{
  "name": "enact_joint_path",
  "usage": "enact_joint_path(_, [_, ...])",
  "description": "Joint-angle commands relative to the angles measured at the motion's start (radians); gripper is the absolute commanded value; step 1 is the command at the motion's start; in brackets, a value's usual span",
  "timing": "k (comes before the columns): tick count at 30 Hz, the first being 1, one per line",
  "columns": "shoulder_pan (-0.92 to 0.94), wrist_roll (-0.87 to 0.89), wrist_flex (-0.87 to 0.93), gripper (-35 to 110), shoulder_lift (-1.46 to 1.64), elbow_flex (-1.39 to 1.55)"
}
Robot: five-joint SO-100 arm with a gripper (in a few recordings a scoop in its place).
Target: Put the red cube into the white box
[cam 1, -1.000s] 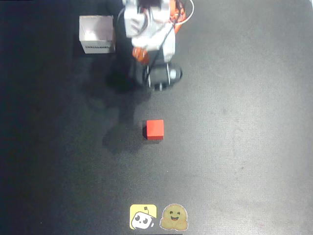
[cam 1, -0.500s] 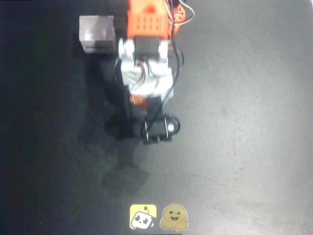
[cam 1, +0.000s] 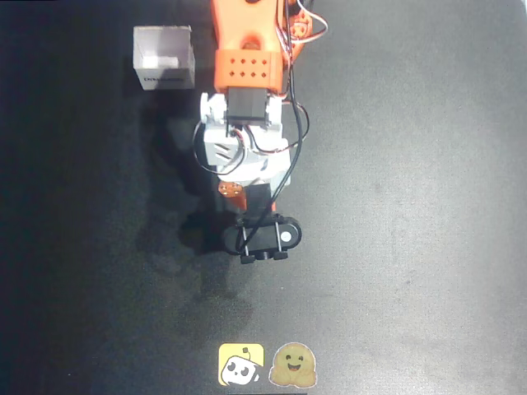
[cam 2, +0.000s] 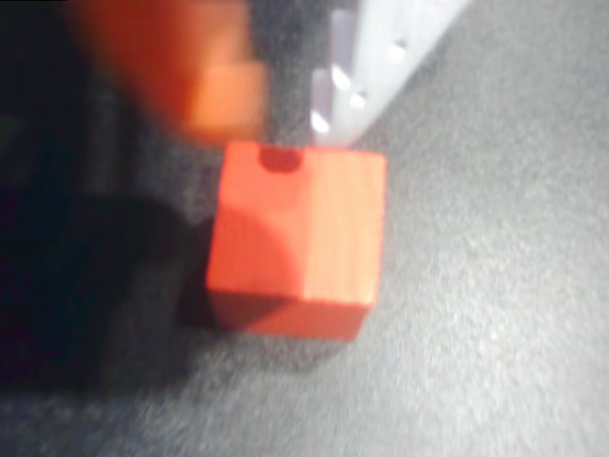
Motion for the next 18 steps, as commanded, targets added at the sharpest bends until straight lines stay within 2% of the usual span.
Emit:
enact_joint_path(1, [-0.006,-0.012,-0.011,23,0.002,-0.043])
enact_joint_path(7, [-0.017,-0.014,-0.023,31,-0.026,-0.043])
enact_joint_path(18, [-0.098,0.031,-0.101,31,-0.074,0.008])
